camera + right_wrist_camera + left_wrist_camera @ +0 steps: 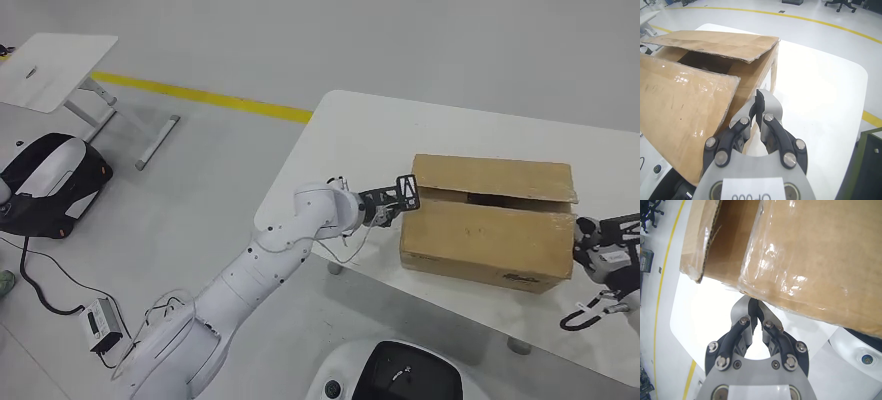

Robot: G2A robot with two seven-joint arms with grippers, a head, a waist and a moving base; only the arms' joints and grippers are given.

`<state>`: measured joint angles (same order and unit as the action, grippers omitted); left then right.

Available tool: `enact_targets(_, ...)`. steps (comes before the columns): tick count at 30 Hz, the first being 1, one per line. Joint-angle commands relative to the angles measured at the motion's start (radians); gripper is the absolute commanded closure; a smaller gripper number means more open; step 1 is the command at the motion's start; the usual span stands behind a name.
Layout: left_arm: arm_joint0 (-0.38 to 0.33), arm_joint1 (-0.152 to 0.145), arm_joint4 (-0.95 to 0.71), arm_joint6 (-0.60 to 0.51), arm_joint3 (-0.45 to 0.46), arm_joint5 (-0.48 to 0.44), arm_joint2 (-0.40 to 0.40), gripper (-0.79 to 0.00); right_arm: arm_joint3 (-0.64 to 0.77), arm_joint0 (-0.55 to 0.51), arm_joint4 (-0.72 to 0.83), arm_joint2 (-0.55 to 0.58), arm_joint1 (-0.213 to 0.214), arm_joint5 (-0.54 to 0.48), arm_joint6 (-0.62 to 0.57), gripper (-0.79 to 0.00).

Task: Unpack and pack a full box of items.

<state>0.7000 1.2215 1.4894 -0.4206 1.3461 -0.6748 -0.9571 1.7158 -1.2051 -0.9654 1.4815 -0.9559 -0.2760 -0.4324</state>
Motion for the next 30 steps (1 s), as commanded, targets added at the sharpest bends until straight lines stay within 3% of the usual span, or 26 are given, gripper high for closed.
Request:
enact_targets(1, -0.009, 0.002, 0.005, 0.015, -0.005, 0.001, 0.006, 0.0, 0.023, -0.028, 0.014, 0.022, 0.002, -0.005, -0.002, 0.0)
enact_targets(4, -0.02, 0.005, 0.006, 0.035, -0.009, 0.004, 0.009, -0.034, 0.065, -0.072, 0.015, 0.058, 0.006, -0.02, -0.015, 0.0)
enact_targets(6, -0.024, 0.006, 0.007, 0.046, -0.008, -0.003, 0.009, -0.653, 0.09, -0.099, 0.019, 0.085, 0.009, -0.026, -0.024, 0.0)
enact_targets(7, -0.026, 0.005, 0.011, 0.048, -0.006, -0.006, 0.008, -0.785, 0.1, -0.11, 0.02, 0.1, 0.01, -0.025, -0.028, 0.0)
enact_targets(9, -0.024, 0.003, 0.025, 0.05, 0.0, -0.01, 0.003, -0.785, 0.114, -0.122, 0.024, 0.13, 0.012, -0.009, -0.033, 0.0)
enact_targets(10, -0.02, 0.001, 0.028, 0.051, 0.005, -0.012, -0.002, -0.785, 0.119, -0.124, 0.028, 0.144, 0.012, 0.001, -0.035, -0.099)
enact_targets(11, -0.015, -0.001, 0.034, 0.051, 0.012, -0.014, -0.009, -0.785, 0.123, -0.125, 0.03, 0.156, 0.012, 0.013, -0.037, -0.32)
enact_targets(14, 0.009, -0.013, 0.059, 0.033, 0.044, -0.017, -0.039, -0.785, 0.139, -0.111, 0.023, 0.185, 0.013, 0.042, -0.035, -0.262)
enact_targets(19, 0.077, -0.038, 0.107, -0.001, 0.126, -0.021, -0.109, -0.785, 0.19, -0.055, 0.028, 0.202, 0.012, 0.088, -0.029, -0.326)
enact_targets(23, 0.15, -0.057, 0.14, -0.013, 0.186, -0.032, -0.161, -0.785, 0.23, 0.018, 0.048, 0.17, 0.009, 0.092, -0.039, -0.308)
enact_targets(26, 0.189, -0.065, 0.141, -0.017, 0.204, -0.041, -0.185, -0.785, 0.236, 0.081, 0.052, 0.11, 0.004, 0.101, -0.056, -0.274)
enact_targets(30, 0.221, -0.07, 0.153, -0.014, 0.212, -0.036, -0.192, -0.785, 0.209, 0.16, 0.009, -0.006, -0.005, 0.082, -0.046, -0.16)
